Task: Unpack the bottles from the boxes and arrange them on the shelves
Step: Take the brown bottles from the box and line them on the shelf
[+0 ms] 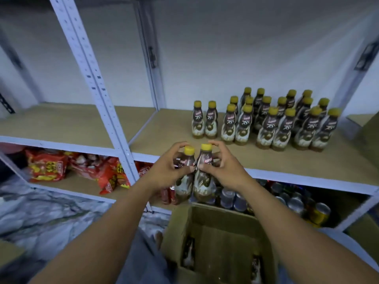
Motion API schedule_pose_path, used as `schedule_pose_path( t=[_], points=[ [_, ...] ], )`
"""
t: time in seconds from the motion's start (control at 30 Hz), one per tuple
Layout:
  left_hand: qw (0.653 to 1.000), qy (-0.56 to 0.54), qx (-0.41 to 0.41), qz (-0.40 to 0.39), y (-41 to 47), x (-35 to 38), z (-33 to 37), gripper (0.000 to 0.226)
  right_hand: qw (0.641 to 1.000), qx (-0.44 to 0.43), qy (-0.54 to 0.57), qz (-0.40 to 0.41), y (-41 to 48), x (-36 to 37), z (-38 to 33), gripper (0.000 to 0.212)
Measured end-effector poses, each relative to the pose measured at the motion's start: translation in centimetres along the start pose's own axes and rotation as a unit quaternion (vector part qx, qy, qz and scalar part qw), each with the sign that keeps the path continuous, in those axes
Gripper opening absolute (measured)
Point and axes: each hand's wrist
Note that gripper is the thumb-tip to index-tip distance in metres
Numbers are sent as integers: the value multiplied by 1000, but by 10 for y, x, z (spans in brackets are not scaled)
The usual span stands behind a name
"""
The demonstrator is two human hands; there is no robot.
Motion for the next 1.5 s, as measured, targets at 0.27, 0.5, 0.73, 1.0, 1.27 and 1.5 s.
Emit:
schedule_pose_path(
  t=[0.27, 0.5, 0.73, 1.0, 1.27, 1.5],
  points=[
    [998, 5, 25, 55, 73, -82, -6, 59, 997, -76, -31, 5, 105, 16, -72, 62],
    [995, 10, 26, 98, 136, -113, -51, 56, 993, -80, -70, 49, 193, 41, -81, 63],
    [992, 23, 25, 122, 188, -126, -103, 55, 987, -56, -125, 83, 253, 57, -72, 65],
    [994, 49, 10, 100, 225, -134, -132, 54, 982, -28, -166, 87, 289, 62, -65, 60],
    [995, 77, 7, 61, 235, -142, -135, 57, 979, -1, -185, 79, 299, 60, -70, 59],
    [993, 116, -10, 8, 243, -163, -115, 57, 964, 40, -262, 24, 291, 42, -101, 60]
  ],
)
Point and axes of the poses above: each hand's wrist, its own y-axis towards the middle knuckle, its own x-axis out of the palm, z = x × y, and after that the axes turned 9 degrees about x, right-handed
